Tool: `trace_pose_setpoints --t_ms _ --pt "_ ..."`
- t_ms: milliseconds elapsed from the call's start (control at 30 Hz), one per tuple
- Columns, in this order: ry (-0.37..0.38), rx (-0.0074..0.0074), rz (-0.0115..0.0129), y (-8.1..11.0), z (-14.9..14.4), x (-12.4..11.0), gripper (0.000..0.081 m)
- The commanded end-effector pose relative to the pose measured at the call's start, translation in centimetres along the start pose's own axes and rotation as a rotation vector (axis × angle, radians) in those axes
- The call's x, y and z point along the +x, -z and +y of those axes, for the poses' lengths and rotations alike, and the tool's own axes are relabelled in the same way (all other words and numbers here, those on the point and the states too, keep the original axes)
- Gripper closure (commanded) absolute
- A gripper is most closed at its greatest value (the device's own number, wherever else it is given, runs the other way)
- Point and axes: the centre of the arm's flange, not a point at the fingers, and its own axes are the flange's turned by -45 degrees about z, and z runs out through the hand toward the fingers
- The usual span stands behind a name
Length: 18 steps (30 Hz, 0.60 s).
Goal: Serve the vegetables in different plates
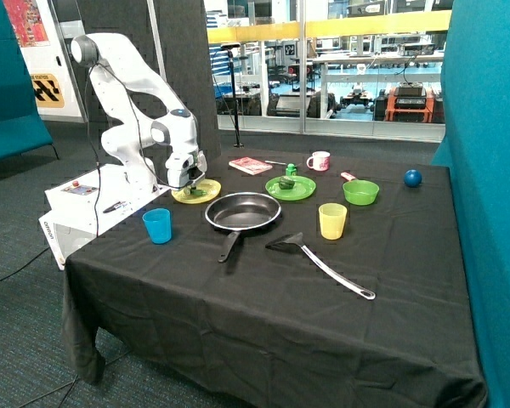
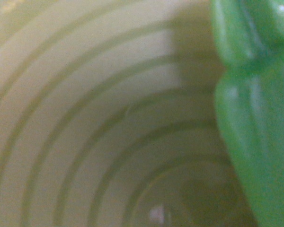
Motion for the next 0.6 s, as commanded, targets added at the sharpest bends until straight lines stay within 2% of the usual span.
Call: trace_pose_setpoints --t_ms 0,200,567 --pt "0.002 0.0017 0.0027 0.3 0.4 -0.5 0.0020" --pt "0.008 0.0017 0.0027 0.7 0.5 -0.5 0.0060" --pt "0.040 0.0017 0.0028 3.3 0.2 0.9 0.0130"
